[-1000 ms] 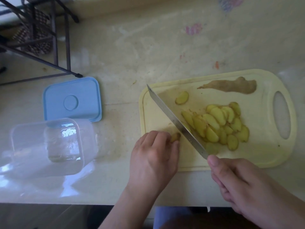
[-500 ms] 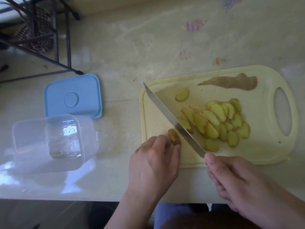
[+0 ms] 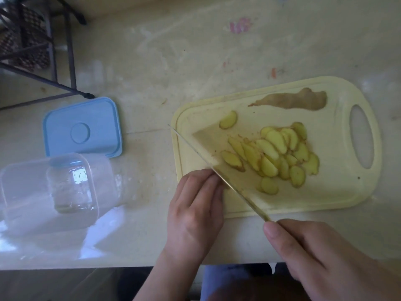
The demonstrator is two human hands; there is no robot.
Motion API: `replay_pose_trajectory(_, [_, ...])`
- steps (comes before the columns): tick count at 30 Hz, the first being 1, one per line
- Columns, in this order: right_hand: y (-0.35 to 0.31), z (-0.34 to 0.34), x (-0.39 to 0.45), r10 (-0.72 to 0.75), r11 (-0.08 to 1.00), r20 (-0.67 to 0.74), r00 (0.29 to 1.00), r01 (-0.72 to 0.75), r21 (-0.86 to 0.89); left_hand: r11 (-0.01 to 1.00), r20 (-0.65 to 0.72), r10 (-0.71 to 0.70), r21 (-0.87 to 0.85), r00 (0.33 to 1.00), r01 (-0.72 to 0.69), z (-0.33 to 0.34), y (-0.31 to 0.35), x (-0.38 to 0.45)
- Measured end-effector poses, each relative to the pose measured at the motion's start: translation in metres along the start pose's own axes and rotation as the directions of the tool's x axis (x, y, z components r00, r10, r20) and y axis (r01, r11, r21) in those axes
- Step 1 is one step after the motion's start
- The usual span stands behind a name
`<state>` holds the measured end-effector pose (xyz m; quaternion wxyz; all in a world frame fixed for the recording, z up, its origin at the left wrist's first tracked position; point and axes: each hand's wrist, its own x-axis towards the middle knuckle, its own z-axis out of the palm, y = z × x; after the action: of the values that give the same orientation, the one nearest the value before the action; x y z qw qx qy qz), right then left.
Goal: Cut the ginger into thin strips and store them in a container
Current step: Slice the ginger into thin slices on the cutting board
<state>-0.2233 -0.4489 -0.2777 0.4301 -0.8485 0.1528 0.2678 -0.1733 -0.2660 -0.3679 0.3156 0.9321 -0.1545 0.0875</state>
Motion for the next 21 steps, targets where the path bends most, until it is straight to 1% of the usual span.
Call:
replay_pose_trajectory(1, [0.002, 0.001, -0.003, -0.014, 0.999, -0.045, 0.999, 0.012, -0.052, 1.000, -0.002, 0.001, -0.004, 1.000, -0.001, 0.000, 0.000, 0.000])
replay_pose_trajectory(2, [0.006, 0.005, -0.008, -0.042, 0.996, -0.138, 0.990, 0.030, -0.090, 1.000, -0.004, 0.004, -0.007, 1.000, -0.004, -0.001, 0.001, 0.001])
replay_pose_trajectory(3, [0.009, 0.008, -0.013, -0.047, 0.993, -0.181, 0.982, 0.027, -0.114, 1.000, -0.006, 0.005, -0.008, 1.000, -0.005, -0.001, 0.001, 0.001])
replay_pose_trajectory(6, [0.009, 0.009, -0.013, -0.077, 0.992, -0.197, 0.977, 0.056, -0.109, 1.000, -0.007, -0.001, -0.009, 1.000, 0.001, -0.003, 0.001, 0.002])
replay_pose_trajectory(10, [0.001, 0.005, -0.003, -0.014, 0.995, -0.115, 0.993, 0.002, -0.103, 1.000, -0.010, -0.002, 0.004, 1.000, 0.002, -0.002, -0.001, 0.002])
replay_pose_trajectory(12, [0.005, 0.005, 0.000, -0.070, 0.993, -0.111, 0.991, 0.058, -0.105, 1.000, -0.012, -0.001, 0.009, 1.000, 0.001, -0.002, -0.001, 0.001])
replay_pose_trajectory(13, [0.006, 0.004, 0.002, -0.055, 0.994, -0.075, 0.996, 0.047, -0.102, 1.000, -0.013, 0.000, 0.007, 1.000, 0.000, -0.002, 0.000, 0.001])
replay_pose_trajectory(15, [0.007, 0.002, -0.001, 0.045, 0.998, -0.011, 0.999, -0.045, -0.049, 1.000, -0.016, -0.001, 0.006, 1.000, 0.001, -0.001, 0.000, 0.001])
replay_pose_trajectory(16, [0.008, -0.001, -0.001, 0.066, 0.997, 0.007, 0.998, -0.065, -0.035, 1.000, -0.014, -0.003, 0.007, 1.000, 0.003, -0.001, 0.000, 0.001])
replay_pose_trajectory(20, [0.005, 0.000, 0.003, 0.043, 0.998, 0.044, 0.998, -0.045, 0.037, 1.000, -0.012, -0.003, -0.008, 1.000, 0.003, 0.000, 0.000, 0.001])
replay_pose_trajectory(21, [0.009, 0.004, 0.001, 0.025, 0.999, 0.046, 0.999, -0.026, 0.021, 1.000, -0.013, -0.003, -0.014, 1.000, 0.003, 0.000, 0.000, 0.001])
